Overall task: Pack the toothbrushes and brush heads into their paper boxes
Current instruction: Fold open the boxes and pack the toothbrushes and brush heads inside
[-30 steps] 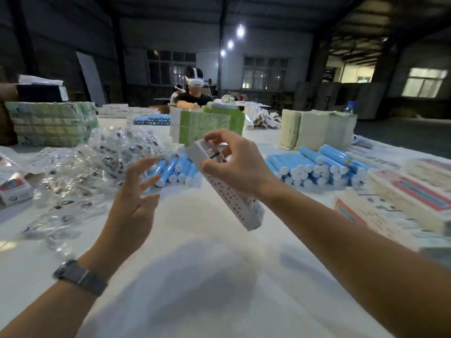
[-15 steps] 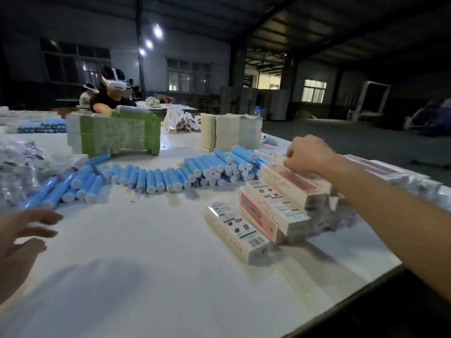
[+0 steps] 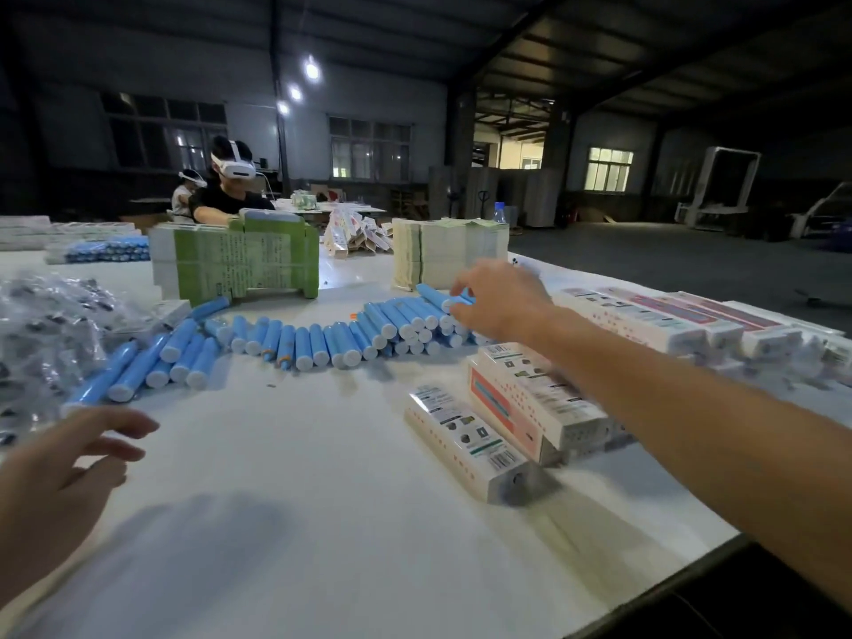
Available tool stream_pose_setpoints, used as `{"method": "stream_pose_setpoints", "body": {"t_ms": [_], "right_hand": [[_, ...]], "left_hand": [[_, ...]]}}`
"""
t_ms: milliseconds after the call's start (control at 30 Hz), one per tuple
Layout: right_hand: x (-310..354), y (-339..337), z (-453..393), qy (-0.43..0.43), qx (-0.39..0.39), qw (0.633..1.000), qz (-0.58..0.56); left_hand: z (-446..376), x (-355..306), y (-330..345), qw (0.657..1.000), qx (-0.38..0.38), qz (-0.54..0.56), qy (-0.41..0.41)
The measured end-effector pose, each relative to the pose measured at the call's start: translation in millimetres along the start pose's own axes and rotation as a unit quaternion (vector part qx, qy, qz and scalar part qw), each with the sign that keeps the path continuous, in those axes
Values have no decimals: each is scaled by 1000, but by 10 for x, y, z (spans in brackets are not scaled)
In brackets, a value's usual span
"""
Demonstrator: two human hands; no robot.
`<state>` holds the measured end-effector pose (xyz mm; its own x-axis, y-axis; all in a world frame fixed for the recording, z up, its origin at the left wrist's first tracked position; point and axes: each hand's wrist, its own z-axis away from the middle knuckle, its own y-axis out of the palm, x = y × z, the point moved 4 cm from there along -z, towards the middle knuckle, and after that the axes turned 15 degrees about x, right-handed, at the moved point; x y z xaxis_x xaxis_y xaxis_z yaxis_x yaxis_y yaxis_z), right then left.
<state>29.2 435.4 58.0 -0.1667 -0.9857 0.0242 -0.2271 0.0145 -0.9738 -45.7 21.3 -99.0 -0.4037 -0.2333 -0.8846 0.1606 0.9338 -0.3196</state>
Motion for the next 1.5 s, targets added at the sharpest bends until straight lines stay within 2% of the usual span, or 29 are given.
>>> {"method": "stream_pose_setpoints", "body": {"t_ms": [33,100,167,233,300,367,467,533,633,700,800,833,900,1000,1067,1133,1167,1233,1333,1400,1433,1500], "right_hand": [[288,66,-6,-47,6,998,-52],[875,204,21,-127,10,981,-145],[1448,323,59,-183,2,951,-249],[1996,432,98,-215,-3,900,-378],[2484,485,117,-235,5,825,-514],[2915,521,145,-249,19,757,-604],[3320,693,215,-260,15,718,-645],[3450,843,251,-259,24,713,-652],[3477,922,227,-247,33,687,-682],[3482,891,230,-269,40,672,-689],[3516,865,269,-292,54,676,-675],[3540,868,283,-299,62,672,-675],[3577,894,311,-310,83,664,-676],[3630,873,345,-328,109,650,-677],[3638,851,342,-330,113,643,-682],[3636,839,336,-333,114,642,-681],[3632,843,340,-334,117,642,-680],[3627,848,348,-338,120,643,-677],[3612,863,326,-335,122,647,-674],[3591,881,286,-327,120,648,-678],[3587,884,275,-324,120,644,-683],[3568,882,258,-318,113,639,-691]], "left_hand": [[19,-94,-7,1000,9,-8,-18],[136,-270,-9,995,16,-92,30],[208,-420,-5,990,13,-122,71],[251,-508,17,987,-2,-138,85],[250,-571,-3,985,-15,-149,87],[238,-579,-51,983,-37,-159,88],[247,-492,-117,985,-72,-149,49],[272,-464,-201,987,-80,-139,28],[227,-527,-329,968,-99,-229,6],[211,-542,-474,968,-144,-204,-17],[182,-443,-846,962,-241,-111,-59],[174,-391,-1011,955,-267,-105,-76],[171,-270,-1360,936,-286,-162,-124],[200,-75,-1883,884,-268,-321,-208],[241,22,-2201,804,-251,-457,-285],[315,113,-2468,733,-226,-526,-367],[374,185,-2589,716,-216,-525,-406],[530,338,-2816,703,-215,-491,-468],[667,405,-2932,685,-218,-483,-499],[628,306,-2846,687,-242,-503,-465],[593,229,-2771,712,-269,-491,-424],[483,20,-2540,811,-326,-369,-315]]}}
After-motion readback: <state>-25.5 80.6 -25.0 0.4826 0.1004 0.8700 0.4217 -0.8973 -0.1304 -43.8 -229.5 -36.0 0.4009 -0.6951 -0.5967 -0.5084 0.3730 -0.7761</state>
